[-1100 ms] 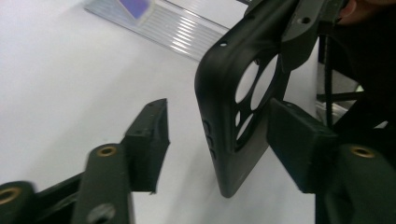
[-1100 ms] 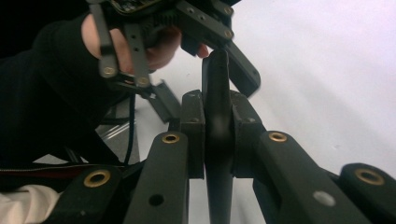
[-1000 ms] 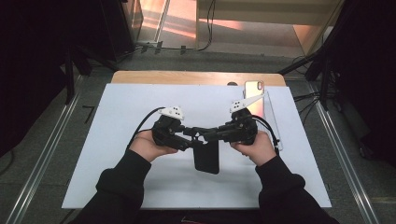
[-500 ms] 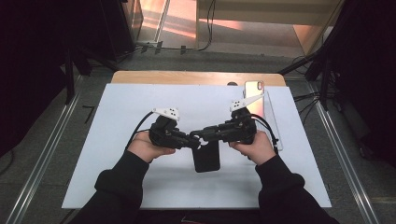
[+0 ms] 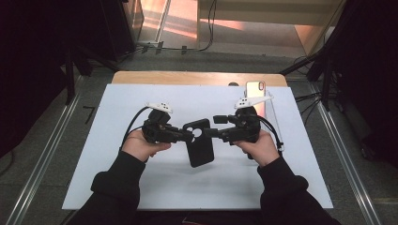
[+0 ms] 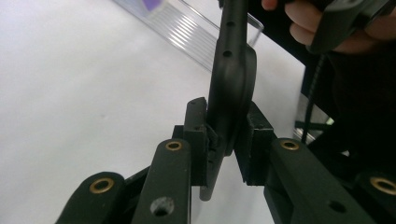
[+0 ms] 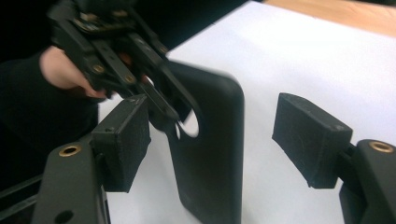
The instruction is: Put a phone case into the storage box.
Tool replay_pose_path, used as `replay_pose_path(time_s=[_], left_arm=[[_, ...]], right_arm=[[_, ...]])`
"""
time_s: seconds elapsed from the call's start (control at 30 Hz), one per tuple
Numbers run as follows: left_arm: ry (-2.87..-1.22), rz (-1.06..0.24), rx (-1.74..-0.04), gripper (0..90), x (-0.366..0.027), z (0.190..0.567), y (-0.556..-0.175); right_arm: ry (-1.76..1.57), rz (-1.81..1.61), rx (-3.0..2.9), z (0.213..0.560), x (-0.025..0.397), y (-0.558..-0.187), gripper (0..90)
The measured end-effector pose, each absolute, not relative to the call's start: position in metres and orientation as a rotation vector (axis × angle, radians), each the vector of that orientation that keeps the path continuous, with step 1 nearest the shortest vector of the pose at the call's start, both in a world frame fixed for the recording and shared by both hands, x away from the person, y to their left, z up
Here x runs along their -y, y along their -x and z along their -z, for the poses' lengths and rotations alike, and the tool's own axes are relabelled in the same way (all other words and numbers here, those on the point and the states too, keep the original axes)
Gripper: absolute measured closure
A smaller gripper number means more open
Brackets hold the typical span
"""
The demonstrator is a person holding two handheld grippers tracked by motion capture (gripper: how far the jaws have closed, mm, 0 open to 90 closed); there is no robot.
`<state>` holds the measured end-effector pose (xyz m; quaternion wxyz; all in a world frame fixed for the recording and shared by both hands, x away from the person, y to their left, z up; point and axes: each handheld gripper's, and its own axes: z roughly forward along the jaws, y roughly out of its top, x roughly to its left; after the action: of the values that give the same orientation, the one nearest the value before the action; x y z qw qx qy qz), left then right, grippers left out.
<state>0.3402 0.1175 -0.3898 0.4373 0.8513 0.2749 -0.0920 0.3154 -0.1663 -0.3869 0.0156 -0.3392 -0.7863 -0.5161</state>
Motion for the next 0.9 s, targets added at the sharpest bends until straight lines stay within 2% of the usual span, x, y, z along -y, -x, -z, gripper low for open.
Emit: replay_pose_path(time_s=[0.2, 0.23, 0.3, 0.33, 0.9], left_arm=[[-2.107, 0.181, -0.785, 76.6, -0.122, 0.383, -0.34], [-2.104, 0.174, -0.793, 76.6, -0.122, 0.382, -0.34], [-2.101, 0.147, -0.815, 76.6, -0.123, 0.38, -0.34], [-2.096, 0.14, -0.829, 76.5, -0.123, 0.379, -0.34], [-2.051, 0.066, -0.982, 76.4, -0.126, 0.372, -0.339]], right_arm=[[1.074, 1.605, 2.486, 0.391, 0.166, -0.316, 24.0], [1.079, 1.613, 2.496, 0.392, 0.166, -0.316, 18.8], [1.122, 1.602, 2.532, 0.394, 0.165, -0.316, 1.0], [1.17, 1.573, 2.536, 0.394, 0.164, -0.316, 0.0], [1.315, 1.547, 2.594, 0.411, 0.137, -0.308, 0.0]])
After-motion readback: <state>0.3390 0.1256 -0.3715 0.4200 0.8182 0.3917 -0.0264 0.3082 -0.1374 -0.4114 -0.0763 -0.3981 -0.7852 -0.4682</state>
